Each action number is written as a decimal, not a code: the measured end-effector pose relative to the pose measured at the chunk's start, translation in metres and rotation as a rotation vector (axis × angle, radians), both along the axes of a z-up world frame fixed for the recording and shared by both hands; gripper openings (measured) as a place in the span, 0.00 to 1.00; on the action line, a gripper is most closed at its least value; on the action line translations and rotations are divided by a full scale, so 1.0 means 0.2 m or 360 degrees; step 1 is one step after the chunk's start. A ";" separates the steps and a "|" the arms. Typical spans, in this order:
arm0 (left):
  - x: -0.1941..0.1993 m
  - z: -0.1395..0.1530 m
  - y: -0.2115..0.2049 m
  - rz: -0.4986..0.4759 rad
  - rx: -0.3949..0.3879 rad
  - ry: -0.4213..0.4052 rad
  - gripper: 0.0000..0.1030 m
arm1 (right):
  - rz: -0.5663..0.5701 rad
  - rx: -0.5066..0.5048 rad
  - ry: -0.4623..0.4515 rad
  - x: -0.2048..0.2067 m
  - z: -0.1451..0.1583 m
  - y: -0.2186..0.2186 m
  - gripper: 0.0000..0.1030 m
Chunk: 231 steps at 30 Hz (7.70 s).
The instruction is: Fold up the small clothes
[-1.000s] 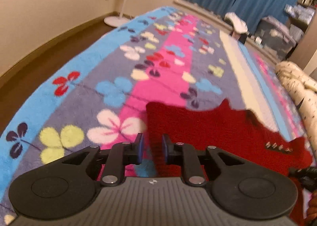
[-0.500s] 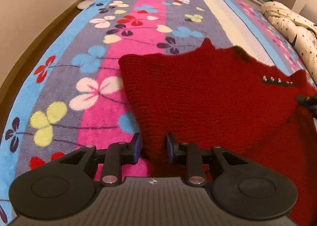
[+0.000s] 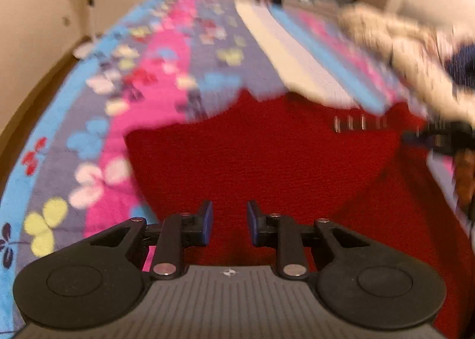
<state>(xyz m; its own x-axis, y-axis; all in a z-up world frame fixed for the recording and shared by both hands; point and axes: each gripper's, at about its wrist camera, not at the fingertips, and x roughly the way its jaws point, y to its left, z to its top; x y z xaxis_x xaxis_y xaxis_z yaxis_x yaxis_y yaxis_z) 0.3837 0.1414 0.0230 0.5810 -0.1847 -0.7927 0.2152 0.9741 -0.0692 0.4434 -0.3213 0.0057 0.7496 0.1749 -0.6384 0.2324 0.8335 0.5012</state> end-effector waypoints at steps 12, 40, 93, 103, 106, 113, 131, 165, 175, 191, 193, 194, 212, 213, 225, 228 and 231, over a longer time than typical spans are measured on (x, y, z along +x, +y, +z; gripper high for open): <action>-0.03 -0.09 -0.12 -0.0104 0.0169 0.0001 0.26 | -0.0049 0.0089 0.0169 0.04 -0.09 -0.06 0.16; -0.48 0.22 -0.10 -0.0027 0.0279 -0.0406 0.56 | -0.0281 0.0144 -0.0248 -0.16 0.22 -0.77 0.06; -0.32 0.26 0.15 0.0274 0.0069 -0.0379 0.56 | 0.1232 -0.0475 -0.0540 -0.21 0.12 0.98 0.12; -0.35 0.29 0.21 0.0291 -0.0007 -0.0366 0.56 | 0.1444 -0.0676 -0.0303 -0.45 0.11 0.79 0.13; -0.35 0.30 0.23 0.0307 -0.0042 -0.0359 0.56 | 0.1280 -0.0750 -0.0320 -0.44 0.20 0.53 0.24; -0.29 0.25 0.26 0.0308 -0.0136 -0.0281 0.21 | 0.0753 -0.0816 -0.0287 -0.45 0.14 0.06 0.28; 0.10 -0.04 0.18 0.0357 -0.0223 -0.0152 0.26 | 0.0850 -0.1258 -0.0179 -0.23 -0.11 0.20 0.31; -0.08 0.20 0.27 0.0325 -0.0296 -0.0080 0.01 | 0.0747 -0.1271 -0.0135 -0.18 -0.15 0.21 0.36; -0.06 0.17 0.18 0.0229 -0.0330 -0.0094 0.06 | 0.0685 -0.1111 -0.0034 -0.18 -0.11 0.14 0.29; -0.18 0.13 0.11 0.0080 -0.0213 -0.0018 0.08 | 0.0681 -0.0968 -0.0104 -0.33 -0.02 0.08 0.30; -0.24 0.13 0.09 0.0001 -0.0209 -0.0005 0.08 | 0.0687 -0.0960 -0.0127 -0.39 0.01 0.07 0.30; -0.28 0.13 0.08 -0.0043 -0.0211 0.0008 0.08 | 0.0692 -0.0963 -0.0137 -0.43 0.02 0.06 0.30; -1.05 -0.09 0.12 -0.0948 -0.0227 0.0498 0.27 | 0.0908 -0.0915 0.0206 -1.13 -0.08 -0.27 0.32; -1.06 -0.09 0.15 -0.0921 -0.0241 0.0489 0.27 | 0.0916 -0.0915 0.0229 -1.16 -0.09 -0.28 0.32; -1.02 -0.01 0.26 -0.0756 -0.0192 0.0352 0.29 | 0.0923 -0.0844 0.0342 -1.26 -0.14 -0.37 0.35; -1.04 -0.04 0.24 -0.0742 -0.0119 0.0377 0.29 | 0.0924 -0.0829 0.0346 -1.28 -0.15 -0.40 0.38; -1.04 -0.06 0.25 -0.0759 -0.0103 0.0410 0.29 | 0.0927 -0.0770 0.0366 -1.29 -0.17 -0.44 0.39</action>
<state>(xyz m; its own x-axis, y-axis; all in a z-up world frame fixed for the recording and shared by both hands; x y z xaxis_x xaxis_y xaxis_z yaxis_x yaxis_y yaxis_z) 0.1757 0.1918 0.0104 0.2093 -0.4335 -0.8765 0.6000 0.7647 -0.2350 0.1860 -0.4084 -0.0274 0.4627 0.1619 -0.8716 -0.2544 0.9661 0.0444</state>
